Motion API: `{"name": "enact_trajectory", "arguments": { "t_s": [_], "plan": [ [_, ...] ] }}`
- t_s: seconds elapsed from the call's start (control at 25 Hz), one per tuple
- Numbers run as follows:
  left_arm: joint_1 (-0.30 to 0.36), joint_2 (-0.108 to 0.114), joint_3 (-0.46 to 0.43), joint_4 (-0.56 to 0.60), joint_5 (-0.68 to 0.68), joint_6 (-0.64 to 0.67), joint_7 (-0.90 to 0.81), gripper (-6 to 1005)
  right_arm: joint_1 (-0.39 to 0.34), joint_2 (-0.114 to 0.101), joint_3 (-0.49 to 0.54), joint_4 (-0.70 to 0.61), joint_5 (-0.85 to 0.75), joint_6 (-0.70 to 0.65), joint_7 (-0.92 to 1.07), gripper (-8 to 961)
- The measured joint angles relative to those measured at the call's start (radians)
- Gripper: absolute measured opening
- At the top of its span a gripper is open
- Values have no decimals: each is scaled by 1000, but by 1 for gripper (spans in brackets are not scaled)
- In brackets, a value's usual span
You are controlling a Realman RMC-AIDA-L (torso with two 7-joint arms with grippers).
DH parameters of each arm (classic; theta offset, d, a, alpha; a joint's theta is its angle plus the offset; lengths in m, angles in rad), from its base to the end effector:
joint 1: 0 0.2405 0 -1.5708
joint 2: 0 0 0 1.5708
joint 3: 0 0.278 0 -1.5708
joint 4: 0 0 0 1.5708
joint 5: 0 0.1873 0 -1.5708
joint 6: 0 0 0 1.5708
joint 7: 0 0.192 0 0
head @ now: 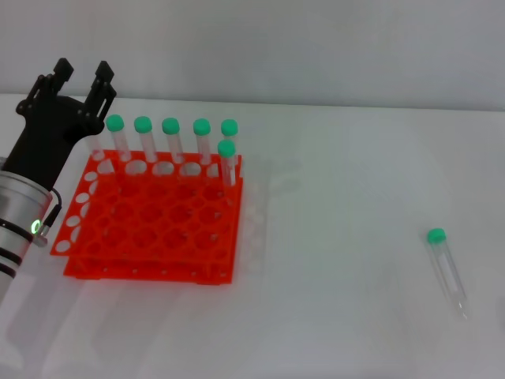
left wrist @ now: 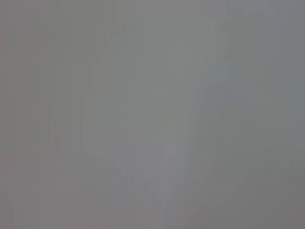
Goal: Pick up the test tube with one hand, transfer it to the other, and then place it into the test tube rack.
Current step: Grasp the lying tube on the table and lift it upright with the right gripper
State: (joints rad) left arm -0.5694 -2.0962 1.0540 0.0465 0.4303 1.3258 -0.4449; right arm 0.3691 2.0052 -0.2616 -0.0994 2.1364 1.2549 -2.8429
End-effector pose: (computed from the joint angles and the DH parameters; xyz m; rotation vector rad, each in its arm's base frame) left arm -0.2710 0.4048 0.0063 -1.6127 -0.5062 -1.0025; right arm 0.4004 0.3482 0.0948 -1.3265 0.5108 0.5908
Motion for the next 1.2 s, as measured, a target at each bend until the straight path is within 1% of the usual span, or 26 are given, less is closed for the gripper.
{"name": "enact_trajectory", "arguments": {
  "t_s": [0.12,0.28,0.52,0.6,0.76,0.8,0.84,1.0,1.12,1.2],
  "plan": [
    [0,-1,11,4,7,3,-10,628,-8,-3,-4,-3,-1,-32,20,861],
    [-11,-1,15,2,6,-1,-5,637,-16,1,6,-9,3,-41,8,861],
    [-30,-2,11,-6,-6,-6,-9,710,-18,-1,4,-22,1,-60,9,860],
    [-35,-2,11,-12,-13,-8,-9,735,-19,1,-5,-27,-3,-43,9,860],
    [-35,-3,13,-13,-14,-2,-21,861,-20,1,-13,-26,-6,-10,5,860],
    [-34,-3,14,-13,-12,-2,-27,892,-18,1,-35,-44,-10,-7,15,860],
    [-31,-3,15,-13,-10,-2,-34,892,-18,0,-53,-60,-13,-10,23,860],
    [-9,-4,15,-14,-9,-1,-55,892,-40,0,-190,-182,-22,-36,130,860],
    [11,-4,15,-14,-7,-1,-72,892,-83,-2,-306,-343,-44,-65,292,861],
    [20,-4,15,-14,-6,-1,-76,892,-116,-5,-361,-487,-104,-94,430,861]
  ]
}}
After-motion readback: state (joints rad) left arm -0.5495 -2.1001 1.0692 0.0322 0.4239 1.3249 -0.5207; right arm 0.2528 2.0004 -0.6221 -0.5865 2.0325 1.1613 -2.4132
